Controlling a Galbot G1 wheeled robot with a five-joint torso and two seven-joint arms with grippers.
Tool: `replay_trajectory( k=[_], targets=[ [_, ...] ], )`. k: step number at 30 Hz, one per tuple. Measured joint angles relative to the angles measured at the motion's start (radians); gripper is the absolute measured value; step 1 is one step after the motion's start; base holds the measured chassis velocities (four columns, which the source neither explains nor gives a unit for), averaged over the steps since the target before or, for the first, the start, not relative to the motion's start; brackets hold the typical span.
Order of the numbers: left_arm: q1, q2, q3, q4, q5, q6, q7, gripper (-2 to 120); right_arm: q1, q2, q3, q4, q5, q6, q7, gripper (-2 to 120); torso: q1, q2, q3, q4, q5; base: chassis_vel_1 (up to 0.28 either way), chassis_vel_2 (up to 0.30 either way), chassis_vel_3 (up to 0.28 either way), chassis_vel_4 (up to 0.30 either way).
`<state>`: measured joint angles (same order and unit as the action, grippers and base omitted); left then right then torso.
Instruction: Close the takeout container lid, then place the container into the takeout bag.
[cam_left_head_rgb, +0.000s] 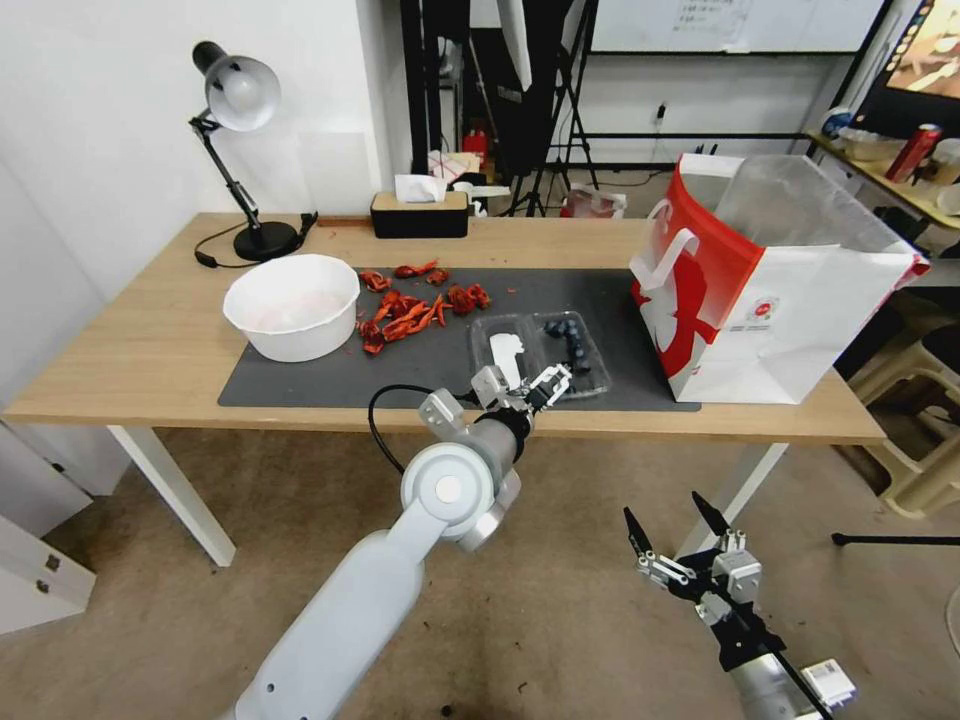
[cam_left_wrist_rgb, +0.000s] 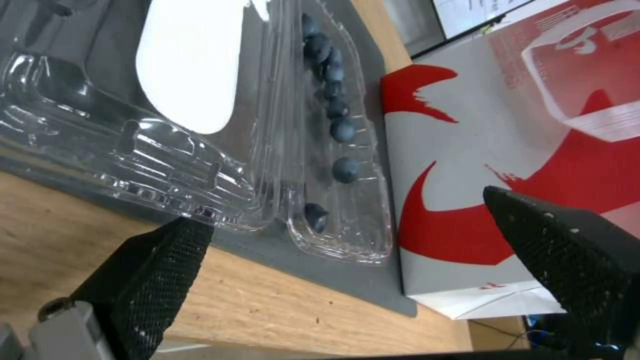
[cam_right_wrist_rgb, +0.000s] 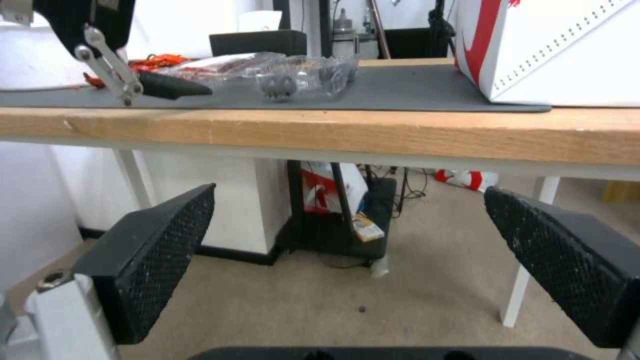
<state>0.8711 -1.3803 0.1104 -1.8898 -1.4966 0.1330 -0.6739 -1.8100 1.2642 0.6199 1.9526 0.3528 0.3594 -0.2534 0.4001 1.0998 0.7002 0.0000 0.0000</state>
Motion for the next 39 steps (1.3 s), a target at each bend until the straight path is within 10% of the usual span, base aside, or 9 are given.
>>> replay_trajectory(
  k=[39],
  targets=[
    [-0.042, 0.006, -0.063, 0.002, -0.047, -0.043, 0.241, 100, 0.005, 0.002, -0.007, -0.011, -0.018, -0.003, 0.004, 100, 0.000, 0.000, 0.000, 0.0000, 0.0000, 0.000, 0.000, 0.000, 0.000]
  ],
)
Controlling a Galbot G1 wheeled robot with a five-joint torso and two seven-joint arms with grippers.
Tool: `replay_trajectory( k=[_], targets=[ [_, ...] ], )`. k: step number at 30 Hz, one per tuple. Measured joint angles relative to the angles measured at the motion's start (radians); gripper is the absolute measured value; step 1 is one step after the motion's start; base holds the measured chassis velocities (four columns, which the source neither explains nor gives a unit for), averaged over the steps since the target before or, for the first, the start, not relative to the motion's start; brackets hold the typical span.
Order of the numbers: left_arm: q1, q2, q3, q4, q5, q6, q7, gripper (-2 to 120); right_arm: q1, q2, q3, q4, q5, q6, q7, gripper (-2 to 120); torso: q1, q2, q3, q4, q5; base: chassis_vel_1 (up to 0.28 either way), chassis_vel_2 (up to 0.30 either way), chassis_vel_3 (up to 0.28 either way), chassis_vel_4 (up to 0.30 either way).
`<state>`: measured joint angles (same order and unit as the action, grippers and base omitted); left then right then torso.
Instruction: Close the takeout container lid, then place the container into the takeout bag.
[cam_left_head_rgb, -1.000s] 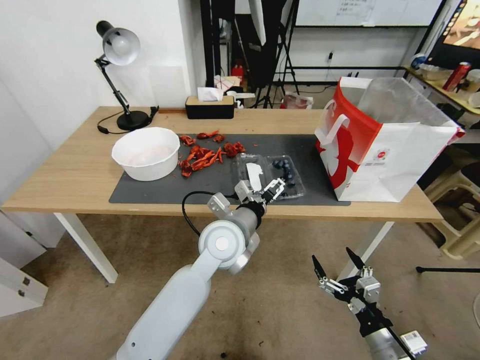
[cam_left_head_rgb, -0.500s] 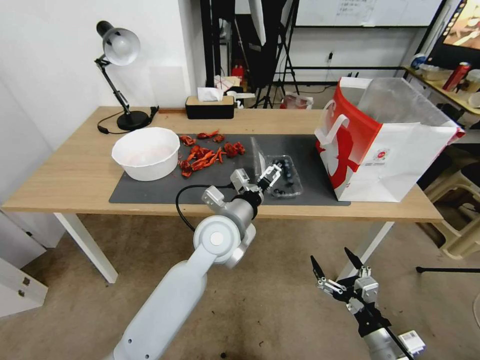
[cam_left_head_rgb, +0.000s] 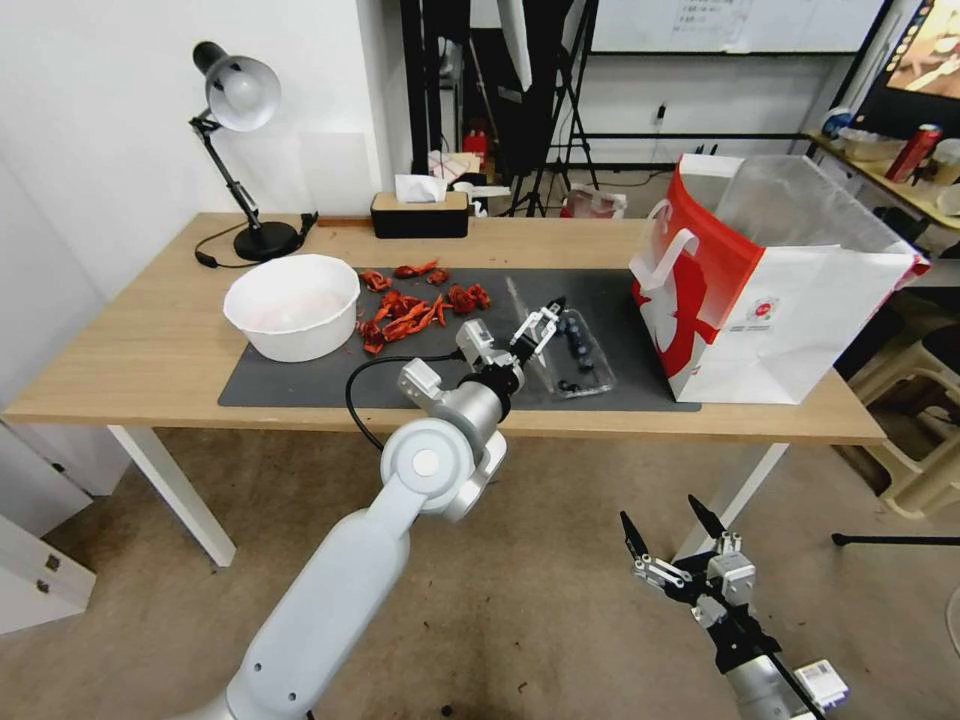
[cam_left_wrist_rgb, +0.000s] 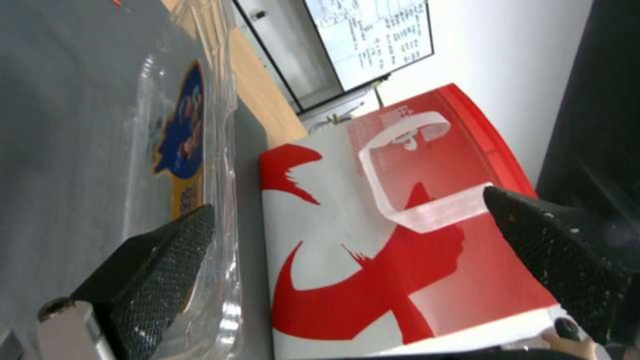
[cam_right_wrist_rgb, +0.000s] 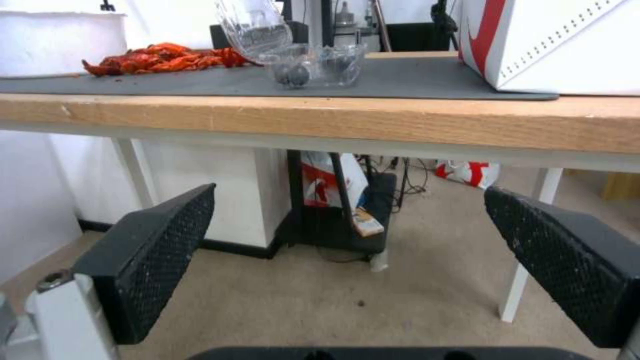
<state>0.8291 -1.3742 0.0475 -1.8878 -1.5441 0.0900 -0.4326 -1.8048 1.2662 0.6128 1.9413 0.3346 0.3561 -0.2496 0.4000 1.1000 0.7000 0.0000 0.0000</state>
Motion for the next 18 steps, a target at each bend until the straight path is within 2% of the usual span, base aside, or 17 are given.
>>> replay_trajectory(
  k=[18],
  targets=[
    [-0.071, 0.003, 0.029, 0.056, -0.030, 0.030, 0.057, 100, 0.000, 0.002, 0.003, 0.010, 0.006, -0.003, 0.001, 100, 0.000, 0.000, 0.000, 0.0000, 0.0000, 0.000, 0.000, 0.000, 0.000]
  ],
)
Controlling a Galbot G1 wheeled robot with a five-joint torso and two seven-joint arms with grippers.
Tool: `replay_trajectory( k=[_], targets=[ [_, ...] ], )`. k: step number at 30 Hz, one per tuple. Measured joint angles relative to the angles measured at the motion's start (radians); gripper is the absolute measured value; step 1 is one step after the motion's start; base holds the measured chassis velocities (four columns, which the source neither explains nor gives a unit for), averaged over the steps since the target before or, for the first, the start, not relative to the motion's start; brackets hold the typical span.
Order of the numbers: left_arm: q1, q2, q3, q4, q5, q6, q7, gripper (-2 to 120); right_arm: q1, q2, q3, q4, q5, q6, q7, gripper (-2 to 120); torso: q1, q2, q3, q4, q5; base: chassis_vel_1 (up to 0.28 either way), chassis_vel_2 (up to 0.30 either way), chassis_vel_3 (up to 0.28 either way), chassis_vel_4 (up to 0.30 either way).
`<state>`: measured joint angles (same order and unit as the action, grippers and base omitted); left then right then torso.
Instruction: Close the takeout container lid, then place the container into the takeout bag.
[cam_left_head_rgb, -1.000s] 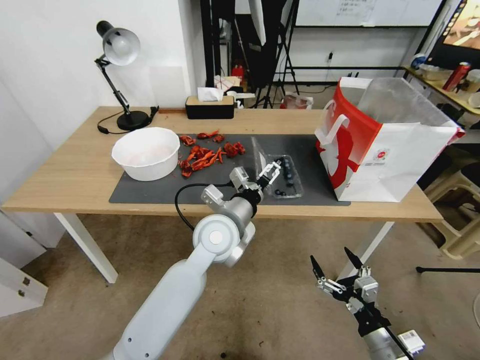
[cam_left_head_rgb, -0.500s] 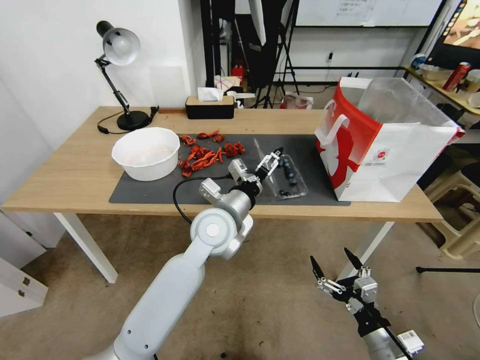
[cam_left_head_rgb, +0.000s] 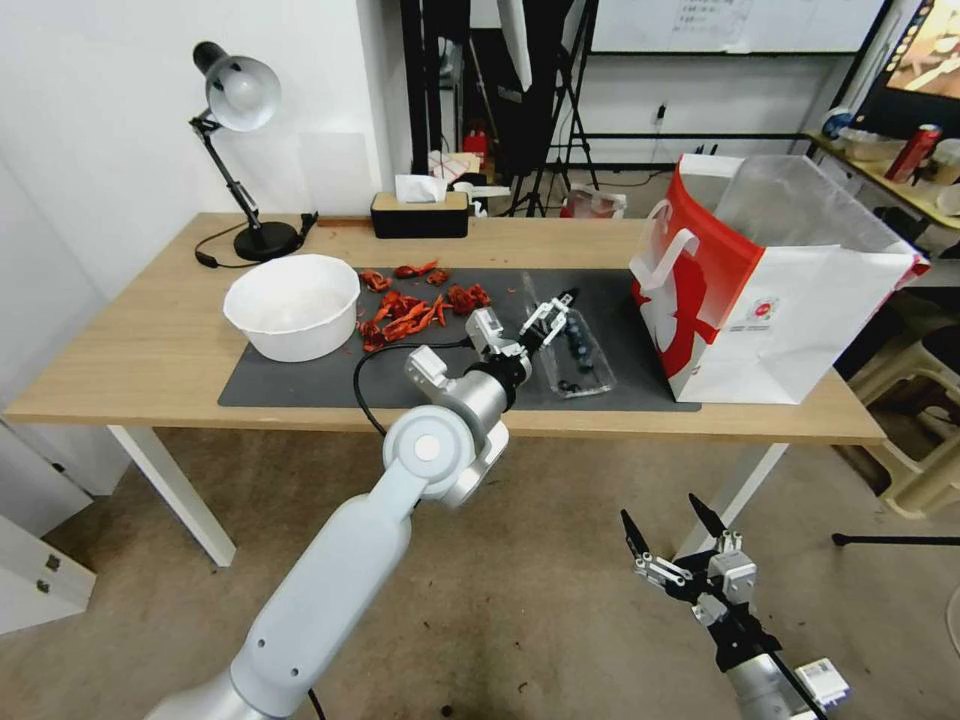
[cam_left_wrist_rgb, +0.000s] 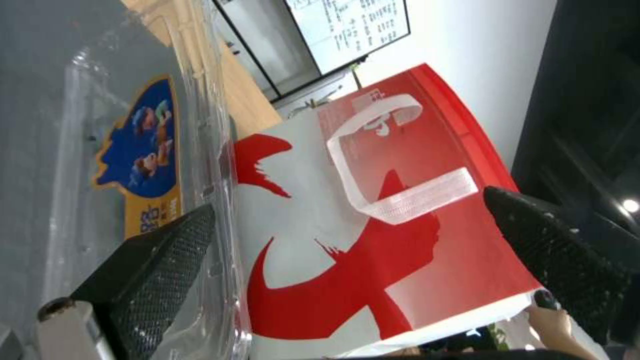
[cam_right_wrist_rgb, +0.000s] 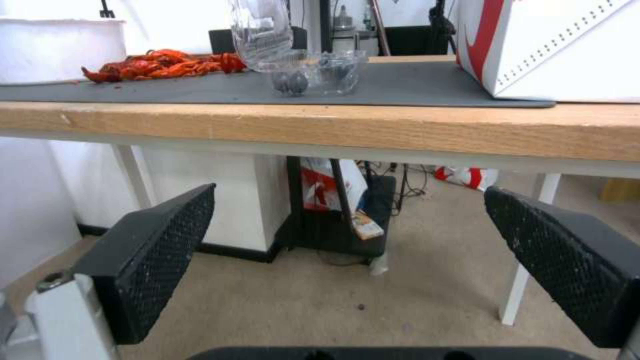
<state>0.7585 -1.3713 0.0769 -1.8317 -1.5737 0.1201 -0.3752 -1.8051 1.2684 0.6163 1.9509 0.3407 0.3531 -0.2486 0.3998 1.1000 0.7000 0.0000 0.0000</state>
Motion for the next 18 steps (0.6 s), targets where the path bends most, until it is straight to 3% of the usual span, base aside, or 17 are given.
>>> replay_trajectory(
  k=[11, 18],
  targets=[
    [-0.041, -0.025, 0.033, 0.051, 0.004, 0.005, 0.008, 100, -0.012, 0.005, 0.012, 0.004, 0.005, 0.004, -0.001, 100, 0.000, 0.000, 0.000, 0.0000, 0.0001, 0.000, 0.000, 0.000, 0.000],
    [-0.103, -0.079, 0.068, 0.144, 0.035, 0.006, 0.010, 100, -0.012, 0.011, 0.014, 0.003, 0.007, 0.007, -0.002, 100, 0.000, 0.000, 0.000, 0.0000, 0.0001, 0.000, 0.000, 0.000, 0.000]
  ],
)
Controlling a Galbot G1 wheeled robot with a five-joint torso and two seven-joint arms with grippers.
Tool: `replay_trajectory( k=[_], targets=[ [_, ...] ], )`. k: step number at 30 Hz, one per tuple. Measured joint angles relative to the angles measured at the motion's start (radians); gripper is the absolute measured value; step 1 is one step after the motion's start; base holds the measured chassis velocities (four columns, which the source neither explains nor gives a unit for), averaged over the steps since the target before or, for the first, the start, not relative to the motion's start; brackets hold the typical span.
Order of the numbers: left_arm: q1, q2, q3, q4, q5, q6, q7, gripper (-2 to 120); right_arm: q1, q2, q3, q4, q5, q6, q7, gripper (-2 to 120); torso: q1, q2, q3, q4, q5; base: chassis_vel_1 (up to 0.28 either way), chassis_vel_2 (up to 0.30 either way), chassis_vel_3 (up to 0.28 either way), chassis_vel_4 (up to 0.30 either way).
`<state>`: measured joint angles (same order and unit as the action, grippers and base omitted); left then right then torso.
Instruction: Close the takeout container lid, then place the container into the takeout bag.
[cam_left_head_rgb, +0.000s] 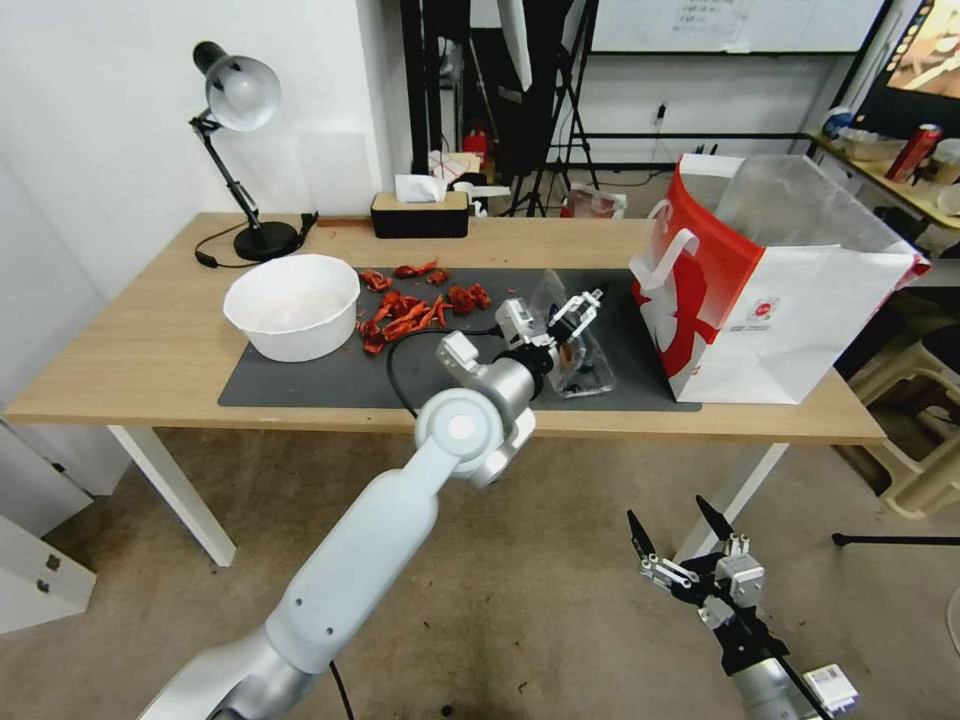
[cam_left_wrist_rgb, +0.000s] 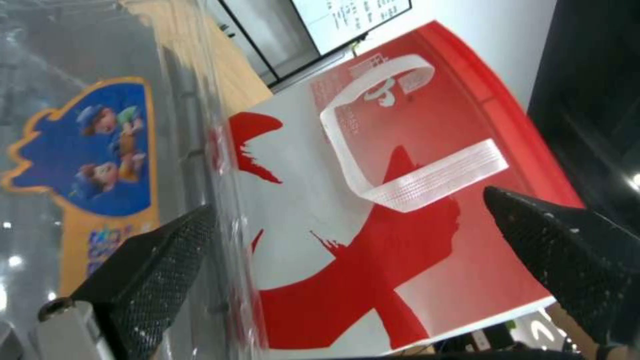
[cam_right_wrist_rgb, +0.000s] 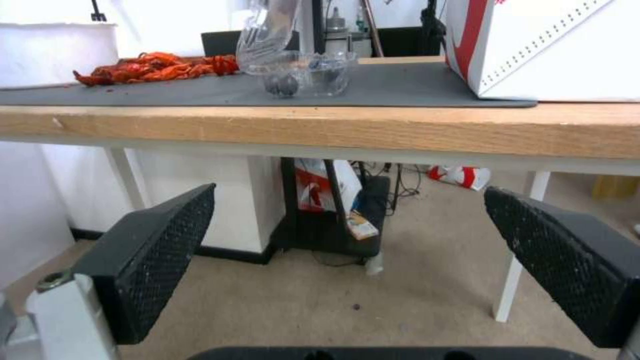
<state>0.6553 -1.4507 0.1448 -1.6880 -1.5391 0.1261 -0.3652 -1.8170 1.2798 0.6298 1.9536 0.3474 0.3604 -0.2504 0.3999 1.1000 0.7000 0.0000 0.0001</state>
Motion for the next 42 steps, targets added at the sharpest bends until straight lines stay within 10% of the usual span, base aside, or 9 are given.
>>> replay_trajectory(
  k=[10, 30, 42],
  targets=[
    [-0.037, -0.029, 0.041, 0.077, 0.049, 0.015, -0.021, 97, 0.000, 0.001, 0.003, -0.004, 0.005, 0.005, -0.001, 100, 0.000, 0.000, 0.000, 0.0000, 0.0000, 0.000, 0.000, 0.000, 0.000],
    [-0.076, -0.008, 0.107, 0.109, 0.167, 0.144, -0.240, 23, 0.002, -0.017, -0.001, 0.073, 0.072, -0.041, -0.009, 100, 0.000, 0.000, 0.000, 0.0000, -0.0001, 0.000, 0.000, 0.000, 0.000],
    [-0.095, 0.012, 0.121, 0.126, 0.184, 0.158, -0.263, 0, 0.183, -0.143, 0.008, 0.166, 0.669, -0.298, 0.026, 100, 0.000, 0.000, 0.000, 0.0001, 0.0000, 0.000, 0.000, 0.000, 0.000]
  ],
)
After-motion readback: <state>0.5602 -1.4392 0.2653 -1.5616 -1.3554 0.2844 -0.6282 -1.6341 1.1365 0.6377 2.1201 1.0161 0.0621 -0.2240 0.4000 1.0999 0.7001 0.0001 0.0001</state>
